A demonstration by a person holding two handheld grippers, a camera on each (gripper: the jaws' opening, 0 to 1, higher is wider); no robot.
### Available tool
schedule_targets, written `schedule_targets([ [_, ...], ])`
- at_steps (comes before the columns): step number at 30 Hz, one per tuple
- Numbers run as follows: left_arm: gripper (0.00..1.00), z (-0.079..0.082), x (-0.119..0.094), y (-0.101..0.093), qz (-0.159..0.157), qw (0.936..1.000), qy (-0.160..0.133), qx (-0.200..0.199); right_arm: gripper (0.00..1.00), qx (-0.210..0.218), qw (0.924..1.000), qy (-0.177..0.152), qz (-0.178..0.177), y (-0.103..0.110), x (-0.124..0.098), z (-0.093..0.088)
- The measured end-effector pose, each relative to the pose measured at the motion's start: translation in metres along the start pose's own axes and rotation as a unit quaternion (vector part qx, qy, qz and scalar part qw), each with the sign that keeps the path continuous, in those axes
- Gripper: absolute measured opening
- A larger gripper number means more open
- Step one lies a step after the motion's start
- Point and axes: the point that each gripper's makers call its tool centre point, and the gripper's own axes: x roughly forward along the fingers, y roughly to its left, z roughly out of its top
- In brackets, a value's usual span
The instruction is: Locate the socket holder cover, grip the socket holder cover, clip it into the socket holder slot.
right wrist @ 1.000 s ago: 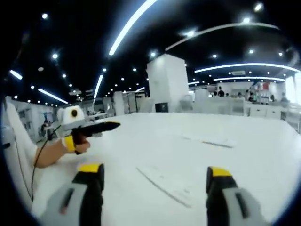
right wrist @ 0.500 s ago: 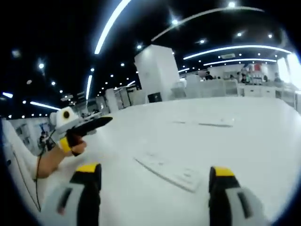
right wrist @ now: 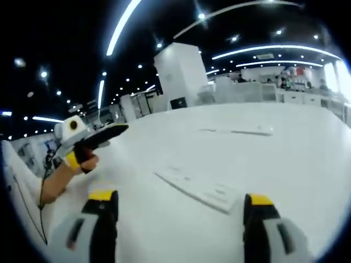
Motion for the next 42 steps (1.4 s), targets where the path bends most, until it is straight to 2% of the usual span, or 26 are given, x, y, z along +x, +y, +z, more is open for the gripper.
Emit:
schedule_targets([
  [11, 0.87, 0.001, 0.0, 0.0, 0.001, 1.0, 0.0, 0.0, 0.94, 0.012, 0.9998, -0.011, 0.012, 0.007, 0.001, 0.005],
  [27, 0.87, 0.001, -0.001, 0.0, 0.002, 1.0, 0.001, 0.001, 0.94, 0.012, 0.9998, -0.006, 0.012, 0.009, 0.001, 0.002],
  [42, 0.87, 0.0, 0.0, 0.0, 0.002, 1.0, 0.004, 0.003, 0.92, 0.009, 0.9996, -0.002, 0.027, 0.016, 0.005, 0.001],
])
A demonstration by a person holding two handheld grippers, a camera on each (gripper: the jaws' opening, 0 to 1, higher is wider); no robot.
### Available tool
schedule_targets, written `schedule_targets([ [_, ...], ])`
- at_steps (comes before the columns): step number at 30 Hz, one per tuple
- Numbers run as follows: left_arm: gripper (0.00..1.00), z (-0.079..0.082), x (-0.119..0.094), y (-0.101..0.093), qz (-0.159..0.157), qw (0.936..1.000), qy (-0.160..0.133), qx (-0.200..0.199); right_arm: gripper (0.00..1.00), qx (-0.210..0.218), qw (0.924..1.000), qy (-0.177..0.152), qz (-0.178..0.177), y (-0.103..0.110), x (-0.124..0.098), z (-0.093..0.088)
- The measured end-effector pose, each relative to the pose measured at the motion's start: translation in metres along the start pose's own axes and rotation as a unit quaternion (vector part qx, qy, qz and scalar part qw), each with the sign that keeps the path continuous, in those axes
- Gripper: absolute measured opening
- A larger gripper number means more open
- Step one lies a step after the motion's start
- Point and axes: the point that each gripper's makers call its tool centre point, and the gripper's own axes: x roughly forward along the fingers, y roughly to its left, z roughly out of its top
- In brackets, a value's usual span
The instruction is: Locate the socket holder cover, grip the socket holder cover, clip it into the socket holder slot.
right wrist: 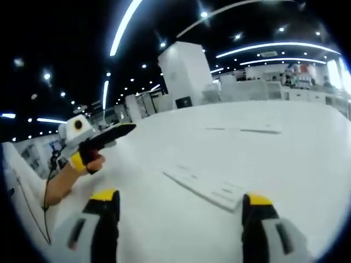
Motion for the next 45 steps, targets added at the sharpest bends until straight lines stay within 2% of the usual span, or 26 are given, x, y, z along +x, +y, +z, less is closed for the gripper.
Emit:
schedule_targets([
  [45, 0.86, -0.002, -0.001, -0.003, -0.004, 1.0, 0.005, 0.004, 0.9, -0.009, 0.9999, -0.005, 0.006, 0.012, 0.009, 0.0],
])
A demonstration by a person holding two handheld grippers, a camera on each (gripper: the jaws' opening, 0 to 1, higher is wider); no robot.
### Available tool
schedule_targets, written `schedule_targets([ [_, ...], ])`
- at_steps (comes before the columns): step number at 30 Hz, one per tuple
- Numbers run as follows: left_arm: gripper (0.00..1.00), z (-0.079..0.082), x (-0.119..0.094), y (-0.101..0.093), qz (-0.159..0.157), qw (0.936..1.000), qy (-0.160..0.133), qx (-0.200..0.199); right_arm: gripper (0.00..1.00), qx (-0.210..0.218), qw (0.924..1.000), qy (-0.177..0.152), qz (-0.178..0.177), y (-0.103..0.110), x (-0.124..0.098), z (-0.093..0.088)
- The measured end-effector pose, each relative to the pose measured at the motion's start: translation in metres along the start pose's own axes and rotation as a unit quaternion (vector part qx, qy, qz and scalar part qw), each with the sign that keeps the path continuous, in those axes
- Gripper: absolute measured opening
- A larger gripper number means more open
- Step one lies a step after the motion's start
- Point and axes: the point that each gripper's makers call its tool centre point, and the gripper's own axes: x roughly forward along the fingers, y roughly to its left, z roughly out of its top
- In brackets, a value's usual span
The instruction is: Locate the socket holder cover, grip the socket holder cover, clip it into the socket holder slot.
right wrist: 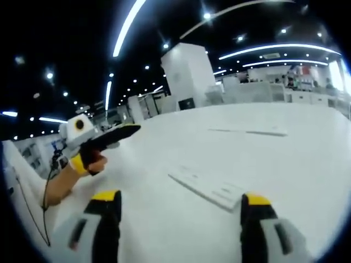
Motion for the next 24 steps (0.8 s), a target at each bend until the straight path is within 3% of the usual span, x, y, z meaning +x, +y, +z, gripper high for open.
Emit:
schedule_targets([
  [24, 0.86, -0.0002, 0.0014, -0.0012, -0.001, 1.0, 0.002, 0.002, 0.9, -0.009, 0.9999, 0.0, 0.005, 0.0017, 0.0055, 0.0005],
])
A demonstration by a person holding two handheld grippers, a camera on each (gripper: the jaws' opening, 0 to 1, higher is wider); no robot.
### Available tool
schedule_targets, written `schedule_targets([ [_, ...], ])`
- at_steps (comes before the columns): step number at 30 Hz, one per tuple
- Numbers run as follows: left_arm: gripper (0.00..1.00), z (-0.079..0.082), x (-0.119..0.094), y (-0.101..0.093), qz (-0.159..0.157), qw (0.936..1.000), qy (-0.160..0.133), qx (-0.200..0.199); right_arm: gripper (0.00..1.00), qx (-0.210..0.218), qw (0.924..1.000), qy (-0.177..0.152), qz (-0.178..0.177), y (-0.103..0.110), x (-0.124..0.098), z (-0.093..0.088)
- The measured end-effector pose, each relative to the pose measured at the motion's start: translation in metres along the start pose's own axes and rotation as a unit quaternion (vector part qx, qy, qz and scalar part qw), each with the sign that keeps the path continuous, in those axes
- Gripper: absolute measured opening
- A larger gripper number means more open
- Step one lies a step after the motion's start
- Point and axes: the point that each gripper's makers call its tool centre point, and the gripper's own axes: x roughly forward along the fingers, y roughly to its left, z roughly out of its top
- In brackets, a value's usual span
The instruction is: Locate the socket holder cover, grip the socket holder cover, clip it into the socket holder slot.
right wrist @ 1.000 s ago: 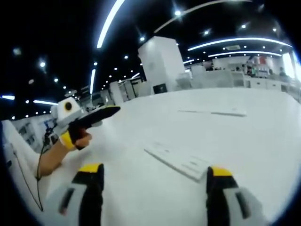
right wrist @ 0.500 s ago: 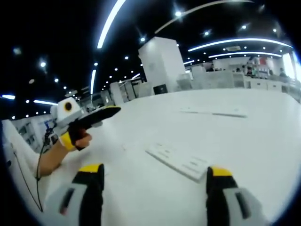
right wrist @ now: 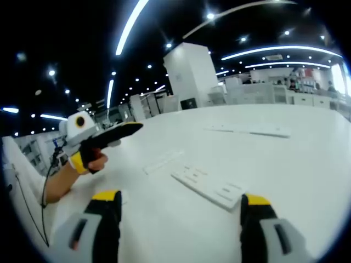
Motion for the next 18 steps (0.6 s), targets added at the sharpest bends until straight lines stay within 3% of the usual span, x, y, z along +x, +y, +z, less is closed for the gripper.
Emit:
schedule_targets([
  [18, 0.86, -0.0014, 0.0008, -0.0018, -0.002, 1.0, 0.003, 0.001, 0.89, -0.009, 0.9999, 0.007, 0.002, 0.0037, 0.0045, -0.0045],
])
